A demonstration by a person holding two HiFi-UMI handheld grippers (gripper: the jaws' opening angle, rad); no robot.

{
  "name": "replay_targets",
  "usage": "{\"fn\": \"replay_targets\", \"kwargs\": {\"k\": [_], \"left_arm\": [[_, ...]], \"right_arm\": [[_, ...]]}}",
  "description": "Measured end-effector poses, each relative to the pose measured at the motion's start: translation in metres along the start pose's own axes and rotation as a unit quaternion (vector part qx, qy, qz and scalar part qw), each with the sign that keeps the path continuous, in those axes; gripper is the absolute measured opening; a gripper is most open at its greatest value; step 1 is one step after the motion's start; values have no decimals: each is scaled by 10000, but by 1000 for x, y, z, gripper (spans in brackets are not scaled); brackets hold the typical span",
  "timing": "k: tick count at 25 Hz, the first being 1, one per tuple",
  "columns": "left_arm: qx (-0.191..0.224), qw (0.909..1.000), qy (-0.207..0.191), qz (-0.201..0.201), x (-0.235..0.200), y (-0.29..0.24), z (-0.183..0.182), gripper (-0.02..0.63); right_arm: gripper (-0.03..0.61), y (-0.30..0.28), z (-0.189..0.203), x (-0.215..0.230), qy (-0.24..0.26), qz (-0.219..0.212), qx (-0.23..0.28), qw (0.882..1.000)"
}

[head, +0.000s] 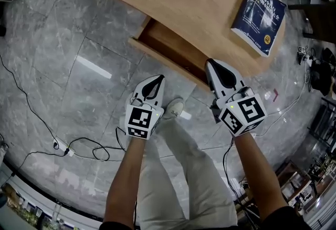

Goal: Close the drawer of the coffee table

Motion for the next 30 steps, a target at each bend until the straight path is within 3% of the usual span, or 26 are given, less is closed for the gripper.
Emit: {"fn": "replay_targets", "kwargs": {"k": [12,30], "left_arm": [[-80,9998,-166,-20,-10,-25,2,0],[-85,9999,-103,-23,-14,-48,-1,0]], "right_arm": [[14,-10,5,7,63,-18,-38,10000],[14,-15,8,20,16,7,-74,10000]]}}
Point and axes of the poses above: the fingertips, and each gripper's own axes: y backward along the fingers, x to its right, z out of its underside, the point moved 10 cm from there along y, backward along the fingers, and after that the axes turned 12 degrees about -x, right-handed, at the moved point
